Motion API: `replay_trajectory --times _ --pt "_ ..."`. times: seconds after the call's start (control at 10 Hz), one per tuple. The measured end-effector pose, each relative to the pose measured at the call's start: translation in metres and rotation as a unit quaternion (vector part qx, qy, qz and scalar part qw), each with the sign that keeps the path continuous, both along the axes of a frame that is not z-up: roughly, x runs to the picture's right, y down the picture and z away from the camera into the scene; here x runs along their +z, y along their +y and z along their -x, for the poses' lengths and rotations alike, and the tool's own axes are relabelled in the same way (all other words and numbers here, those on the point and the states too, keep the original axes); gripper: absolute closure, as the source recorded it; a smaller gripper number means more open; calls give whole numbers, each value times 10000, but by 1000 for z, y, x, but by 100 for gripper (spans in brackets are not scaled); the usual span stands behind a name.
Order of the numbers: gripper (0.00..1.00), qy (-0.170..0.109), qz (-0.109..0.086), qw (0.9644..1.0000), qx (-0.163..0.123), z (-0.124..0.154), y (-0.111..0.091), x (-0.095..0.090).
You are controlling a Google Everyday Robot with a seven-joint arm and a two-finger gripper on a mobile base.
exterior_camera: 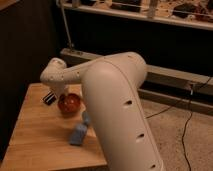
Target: Place the pepper in the ceramic bowl
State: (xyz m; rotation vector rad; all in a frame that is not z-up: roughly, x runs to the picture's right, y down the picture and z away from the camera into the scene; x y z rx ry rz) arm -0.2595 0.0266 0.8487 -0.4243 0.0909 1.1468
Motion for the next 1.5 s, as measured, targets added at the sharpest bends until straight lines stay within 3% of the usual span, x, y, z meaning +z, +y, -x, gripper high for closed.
replay_trajectory --times 0.3,0.5,0.7,1.0,1.3,1.5 --pt "73 280 107 9995 24 -13 29 18" --pt "50 453 210 9986 190 -30 46 23" --pt "31 462 128 9982 365 -39 44 17" --pt "27 293 -126 9983 491 -40 30 -3" --pt "27 243 -64 9987 449 -43 40 -11" --pt "27 425 -28 9980 469 -48 43 -5"
